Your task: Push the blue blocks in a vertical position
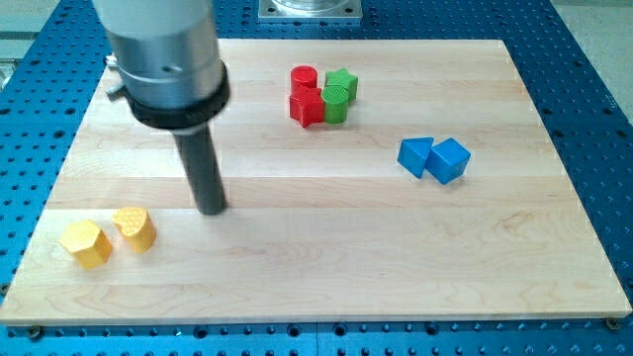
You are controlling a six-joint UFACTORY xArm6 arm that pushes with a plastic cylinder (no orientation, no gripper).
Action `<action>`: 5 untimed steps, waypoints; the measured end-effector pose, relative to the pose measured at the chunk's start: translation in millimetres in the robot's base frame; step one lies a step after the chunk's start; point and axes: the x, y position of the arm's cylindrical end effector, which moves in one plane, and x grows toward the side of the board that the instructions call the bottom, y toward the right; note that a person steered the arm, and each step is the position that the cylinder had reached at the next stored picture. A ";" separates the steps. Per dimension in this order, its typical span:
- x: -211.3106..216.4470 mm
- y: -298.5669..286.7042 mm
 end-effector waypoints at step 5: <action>17.2 196.3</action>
